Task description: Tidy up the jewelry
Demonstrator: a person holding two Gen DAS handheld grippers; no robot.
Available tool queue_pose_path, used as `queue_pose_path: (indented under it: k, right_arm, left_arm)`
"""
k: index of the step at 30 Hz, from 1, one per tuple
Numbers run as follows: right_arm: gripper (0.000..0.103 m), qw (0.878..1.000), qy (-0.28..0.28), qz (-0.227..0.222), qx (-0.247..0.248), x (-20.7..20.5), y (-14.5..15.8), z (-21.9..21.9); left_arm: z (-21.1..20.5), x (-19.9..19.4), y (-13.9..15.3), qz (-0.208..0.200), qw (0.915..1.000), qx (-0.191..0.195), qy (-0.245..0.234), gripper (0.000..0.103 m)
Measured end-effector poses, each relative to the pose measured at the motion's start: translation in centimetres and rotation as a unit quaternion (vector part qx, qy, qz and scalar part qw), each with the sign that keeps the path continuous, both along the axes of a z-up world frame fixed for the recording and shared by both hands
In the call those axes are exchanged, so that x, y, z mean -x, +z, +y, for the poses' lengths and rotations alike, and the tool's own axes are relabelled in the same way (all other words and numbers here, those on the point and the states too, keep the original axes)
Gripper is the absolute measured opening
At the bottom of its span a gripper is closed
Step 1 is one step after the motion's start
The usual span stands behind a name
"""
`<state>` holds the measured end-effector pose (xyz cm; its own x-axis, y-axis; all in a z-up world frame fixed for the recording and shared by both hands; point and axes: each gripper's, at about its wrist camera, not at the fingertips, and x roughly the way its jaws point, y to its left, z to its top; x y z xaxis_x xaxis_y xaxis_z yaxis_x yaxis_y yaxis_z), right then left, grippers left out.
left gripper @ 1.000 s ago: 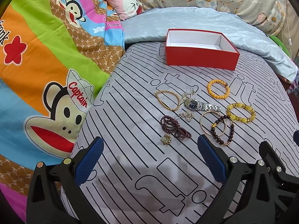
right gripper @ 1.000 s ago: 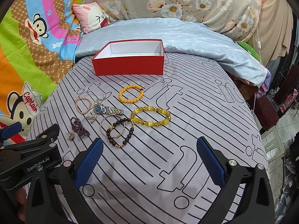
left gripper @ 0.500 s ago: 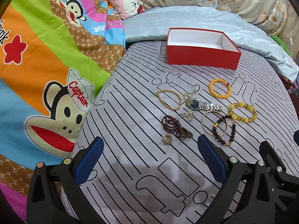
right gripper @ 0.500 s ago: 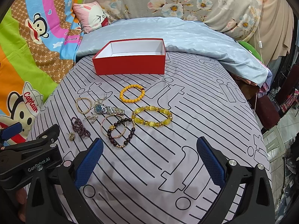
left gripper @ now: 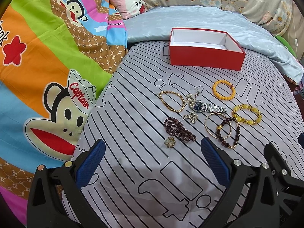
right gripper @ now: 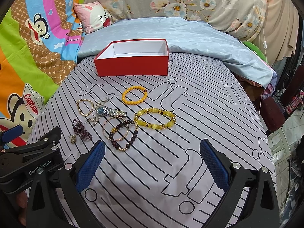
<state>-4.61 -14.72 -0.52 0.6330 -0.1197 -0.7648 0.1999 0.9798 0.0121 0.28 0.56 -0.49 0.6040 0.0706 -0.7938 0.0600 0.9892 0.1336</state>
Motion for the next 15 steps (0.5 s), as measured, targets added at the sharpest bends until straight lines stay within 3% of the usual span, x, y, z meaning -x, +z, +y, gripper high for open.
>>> queue_pose_path:
  k: [15]
  right_arm:
    - [0.098,1.0,0.007,0.007,-0.007,-0.46,-0.62,-0.06]
  left_arm:
    - [0.03,-0.72,-0.75,0.012,0.9999,0.008,-0.009,0.098]
